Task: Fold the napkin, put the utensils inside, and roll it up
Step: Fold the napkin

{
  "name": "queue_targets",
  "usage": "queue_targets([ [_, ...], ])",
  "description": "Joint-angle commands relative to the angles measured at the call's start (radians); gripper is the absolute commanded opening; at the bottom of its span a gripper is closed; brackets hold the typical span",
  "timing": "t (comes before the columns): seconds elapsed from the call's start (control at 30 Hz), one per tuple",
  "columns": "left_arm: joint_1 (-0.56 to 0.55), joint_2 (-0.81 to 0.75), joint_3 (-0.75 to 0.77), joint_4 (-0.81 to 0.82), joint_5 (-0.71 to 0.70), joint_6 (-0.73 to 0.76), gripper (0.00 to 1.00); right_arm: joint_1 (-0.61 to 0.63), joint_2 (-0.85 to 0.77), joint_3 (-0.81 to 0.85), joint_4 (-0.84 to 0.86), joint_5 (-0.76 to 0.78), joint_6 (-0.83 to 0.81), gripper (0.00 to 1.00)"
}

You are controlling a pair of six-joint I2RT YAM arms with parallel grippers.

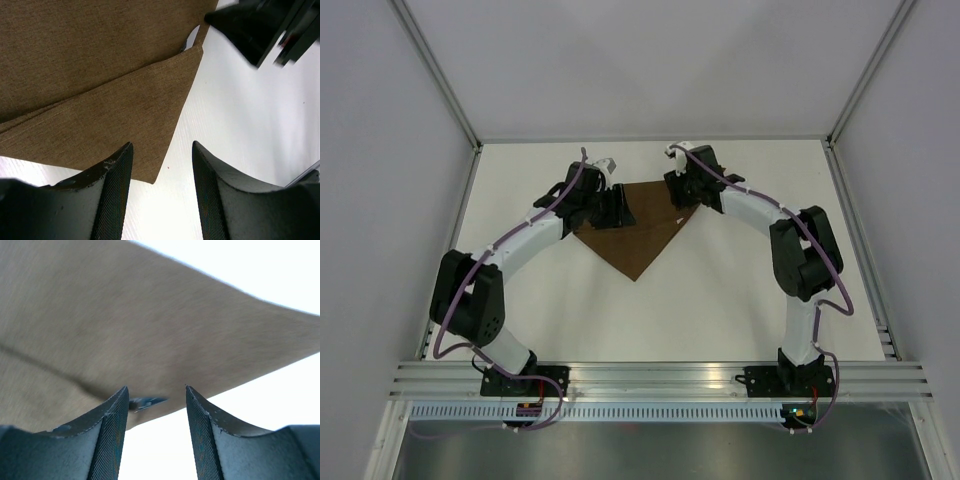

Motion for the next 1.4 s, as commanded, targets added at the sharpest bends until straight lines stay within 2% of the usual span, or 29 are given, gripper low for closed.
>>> queue_targets([
  [0.0,-0.019,0.026,-0.007,0.065,0.04,-0.036,0.56,-0.08,0.054,0.117,-0.098,-0.045,0.066,0.55],
  [0.27,-0.035,0.069,-0.003,0.1,0.054,-0.044,0.55,-0.302,0.211,0.323,-0.181,-0.197,0.207,0.56],
  [0.43,-0.036,0.074,-0.003,0.104,0.054,-0.044,0.55,-0.385,0.315,0.398,-0.186,-0.287,0.277,0.59],
  [0.73,-0.036,0.074,-0.004,0.104,0.052,-0.039,0.55,-0.452,0.395,0.42,-0.072,-0.456,0.434,0.61],
  [1.03,-0.036,0.077,0.005,0.099,0.052,-0.037,0.55,-0.459,0.418,0.387,0.047,-0.49,0.555,0.62],
  [1.2,-0.036,0.072,0.014,0.079,0.041,-0.03,0.55,-0.46,0.442,0.383,0.081,-0.481,0.584,0.55],
  [1.37,-0.036,0.075,0.028,0.067,0.04,-0.027,0.55,-0.46,0.441,0.361,0.124,-0.468,0.601,0.4],
])
